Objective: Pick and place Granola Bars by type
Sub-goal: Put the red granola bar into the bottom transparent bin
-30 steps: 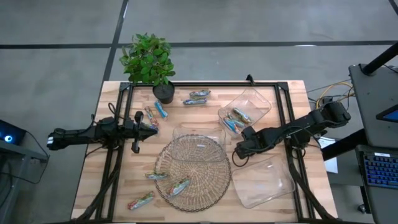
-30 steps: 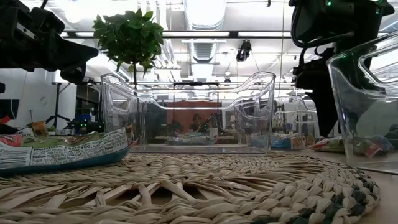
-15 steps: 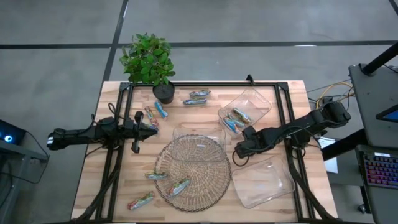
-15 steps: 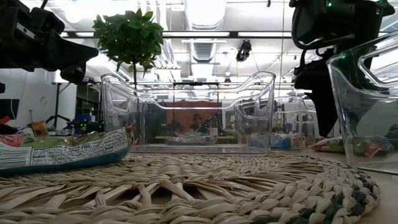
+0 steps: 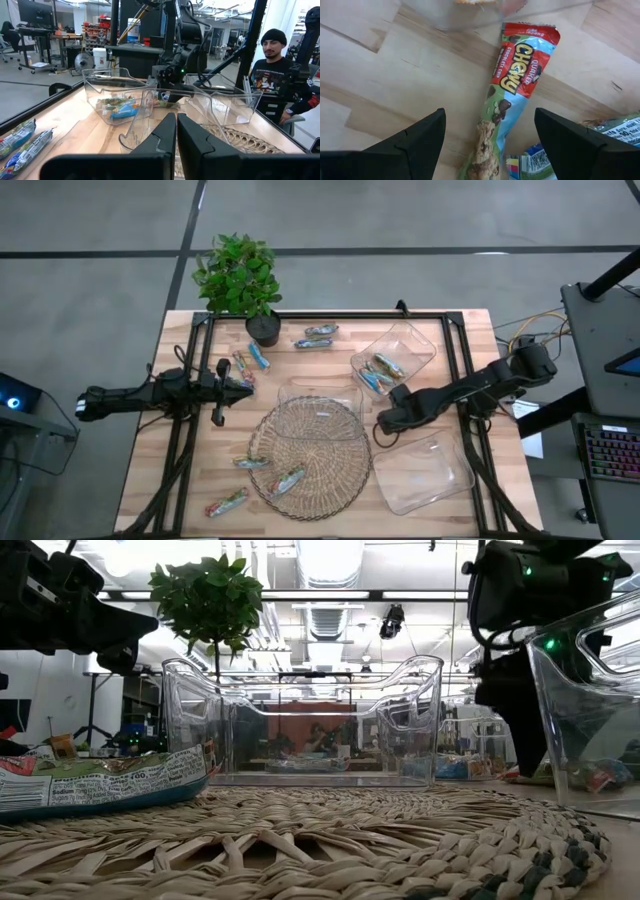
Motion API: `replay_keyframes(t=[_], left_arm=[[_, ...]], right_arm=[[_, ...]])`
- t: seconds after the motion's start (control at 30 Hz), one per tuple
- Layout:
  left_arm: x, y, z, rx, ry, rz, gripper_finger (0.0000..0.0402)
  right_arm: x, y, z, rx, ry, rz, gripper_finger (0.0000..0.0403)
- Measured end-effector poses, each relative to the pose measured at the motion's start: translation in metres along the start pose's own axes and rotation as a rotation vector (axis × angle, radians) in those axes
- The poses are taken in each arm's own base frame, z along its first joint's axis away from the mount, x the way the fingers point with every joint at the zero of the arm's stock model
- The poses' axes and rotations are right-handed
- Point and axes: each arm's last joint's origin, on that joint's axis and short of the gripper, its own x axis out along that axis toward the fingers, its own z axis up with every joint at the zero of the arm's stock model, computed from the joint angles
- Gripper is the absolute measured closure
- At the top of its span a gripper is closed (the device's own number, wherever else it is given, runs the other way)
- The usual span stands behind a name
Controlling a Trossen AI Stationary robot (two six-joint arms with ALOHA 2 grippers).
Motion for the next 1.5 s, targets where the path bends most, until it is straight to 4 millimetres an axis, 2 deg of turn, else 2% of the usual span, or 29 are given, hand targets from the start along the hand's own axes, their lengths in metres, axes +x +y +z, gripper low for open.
replay_keyframes(t=[0.3,0.47,0.7,1.0,1.03,1.27,1.5], left_arm=[[0.0,0.0,0.0,0.0,0.0,0.0,0.0402],[0.0,0.0,0.0,0.0,0.0,0.0,0.0402],[0.0,0.0,0.0,0.0,0.0,0.0,0.0402],[0.0,0.0,0.0,0.0,0.0,0.0,0.0402],[0.0,0.0,0.0,0.0,0.0,0.001,0.0402],[0.0,0.0,0.0,0.0,0.0,0.0,0.0402],[0.0,0.0,0.0,0.0,0.0,0.001,0.0402]], right_arm=[[0.008,0.005,-0.002,-0.023,0.026,-0.003,0.0112],[0.008,0.006,-0.002,-0.025,0.039,0.01,0.0135],[0.008,0.006,-0.002,-0.032,0.043,0.012,0.0218],[0.006,0.006,-0.002,-0.077,0.043,0.019,0.0372],[0.006,0.006,-0.002,-0.09,0.043,0.023,0.038],[-0.016,0.005,0.004,-0.122,0.04,0.035,0.0388],[-0.059,0.008,0.016,-0.168,0.062,0.077,0.039]])
